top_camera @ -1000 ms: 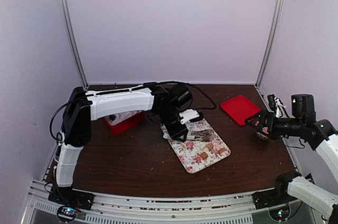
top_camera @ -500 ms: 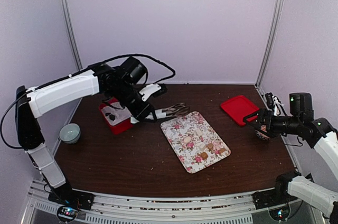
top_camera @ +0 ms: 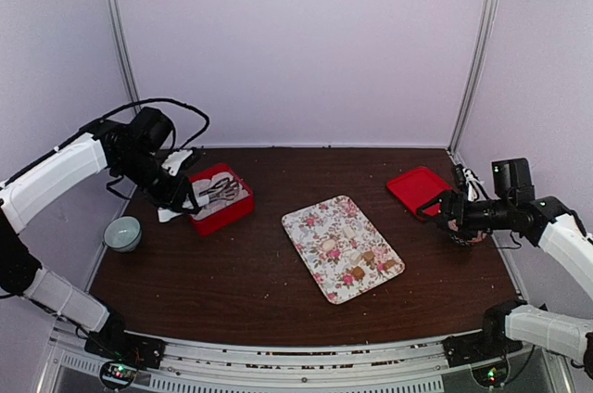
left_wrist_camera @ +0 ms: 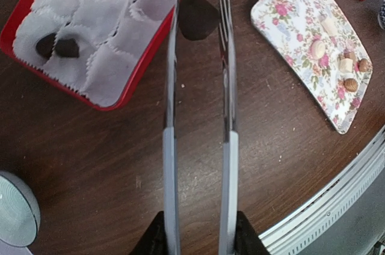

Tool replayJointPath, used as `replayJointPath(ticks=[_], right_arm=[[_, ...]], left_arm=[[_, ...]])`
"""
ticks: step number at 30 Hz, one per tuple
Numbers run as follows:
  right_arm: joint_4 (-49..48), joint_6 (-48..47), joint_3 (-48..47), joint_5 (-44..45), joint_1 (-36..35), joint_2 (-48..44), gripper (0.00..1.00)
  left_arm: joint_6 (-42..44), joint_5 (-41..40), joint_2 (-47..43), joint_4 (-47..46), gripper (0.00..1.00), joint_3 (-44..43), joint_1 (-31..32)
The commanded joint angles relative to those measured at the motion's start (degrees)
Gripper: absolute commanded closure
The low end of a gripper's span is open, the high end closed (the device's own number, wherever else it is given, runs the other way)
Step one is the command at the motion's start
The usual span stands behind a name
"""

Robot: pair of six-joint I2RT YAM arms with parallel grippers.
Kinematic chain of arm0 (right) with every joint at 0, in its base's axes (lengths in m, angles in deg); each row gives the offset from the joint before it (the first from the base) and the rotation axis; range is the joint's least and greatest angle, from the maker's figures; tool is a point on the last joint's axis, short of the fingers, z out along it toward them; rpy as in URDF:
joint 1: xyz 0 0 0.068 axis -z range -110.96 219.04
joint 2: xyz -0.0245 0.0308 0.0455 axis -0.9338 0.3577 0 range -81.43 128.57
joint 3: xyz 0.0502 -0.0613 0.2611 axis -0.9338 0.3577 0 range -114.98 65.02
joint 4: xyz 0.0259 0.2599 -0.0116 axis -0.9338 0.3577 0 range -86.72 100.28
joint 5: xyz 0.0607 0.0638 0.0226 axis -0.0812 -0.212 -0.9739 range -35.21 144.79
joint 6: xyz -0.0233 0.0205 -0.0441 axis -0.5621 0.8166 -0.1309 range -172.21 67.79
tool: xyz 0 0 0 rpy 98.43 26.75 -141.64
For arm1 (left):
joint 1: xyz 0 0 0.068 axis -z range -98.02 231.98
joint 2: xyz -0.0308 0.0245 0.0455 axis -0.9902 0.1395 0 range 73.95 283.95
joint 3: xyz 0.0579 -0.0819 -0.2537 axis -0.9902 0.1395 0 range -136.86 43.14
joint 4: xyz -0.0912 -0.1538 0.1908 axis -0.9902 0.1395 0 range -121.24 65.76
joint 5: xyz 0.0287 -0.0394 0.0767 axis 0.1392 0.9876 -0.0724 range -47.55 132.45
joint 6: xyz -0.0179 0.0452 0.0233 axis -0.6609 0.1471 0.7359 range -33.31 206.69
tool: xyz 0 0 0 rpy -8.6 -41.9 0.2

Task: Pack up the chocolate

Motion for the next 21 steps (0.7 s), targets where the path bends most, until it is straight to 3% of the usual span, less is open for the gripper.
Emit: replayJointPath(ticks=[1, 8, 21], right_arm=[[-3.36, -0.25, -1.42, -2.61, 0.4, 1.78, 0.0], [-6.62, 1.62, -1.28, -4.13, 0.41, 4.87, 0.0], [-8.08, 2.81, -0.96, -4.06, 0.4, 5.53, 0.0]], left_arm=[[-2.77, -2.14, -3.17, 3.67, 0.75, 2.05, -4.77], [-3.33, -4.0, -1.62, 6.03, 0.74, 2.49, -9.17], [-2.23, -6.02, 4.01, 6.81, 0.71, -0.69, -9.19]])
